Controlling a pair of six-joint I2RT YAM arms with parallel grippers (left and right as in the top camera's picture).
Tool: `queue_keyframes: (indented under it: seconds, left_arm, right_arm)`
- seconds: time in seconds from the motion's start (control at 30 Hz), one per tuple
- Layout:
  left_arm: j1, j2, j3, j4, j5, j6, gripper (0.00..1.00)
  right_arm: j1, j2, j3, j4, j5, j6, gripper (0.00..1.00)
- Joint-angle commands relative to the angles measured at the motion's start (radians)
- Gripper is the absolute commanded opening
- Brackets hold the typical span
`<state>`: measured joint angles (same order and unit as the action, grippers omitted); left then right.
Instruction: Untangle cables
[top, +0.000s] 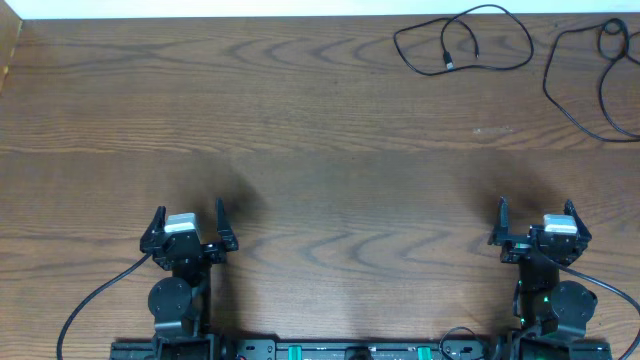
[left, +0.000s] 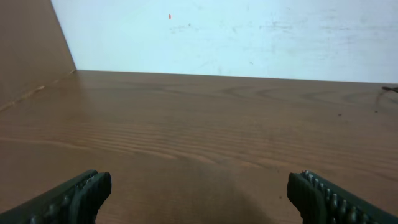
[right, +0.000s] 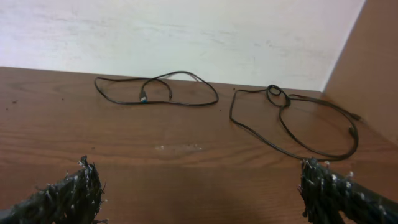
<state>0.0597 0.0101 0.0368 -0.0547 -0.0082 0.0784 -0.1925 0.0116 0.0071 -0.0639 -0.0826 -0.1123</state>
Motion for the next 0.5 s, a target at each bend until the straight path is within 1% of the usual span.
queue_keyframes:
  seconds: [0.0, 0.07, 0.47]
  left_arm:
    - [-0.004, -0.009, -0.033, -0.018, 0.005, 0.013, 0.98]
    - [-0.004, -0.009, -0.033, -0.018, 0.005, -0.008, 0.98]
    - [-0.004, -0.005, -0.033, -0.018, 0.005, -0.008, 0.98]
  right_arm:
    - [-0.004, -0.006, -0.002, -0.004, -0.006, 0.01, 0.99]
    - [-0.004, -0.006, -0.002, -0.004, -0.006, 0.01, 0.99]
    - [-0.004, -0.006, -0.002, -0.004, -0.006, 0.011, 0.99]
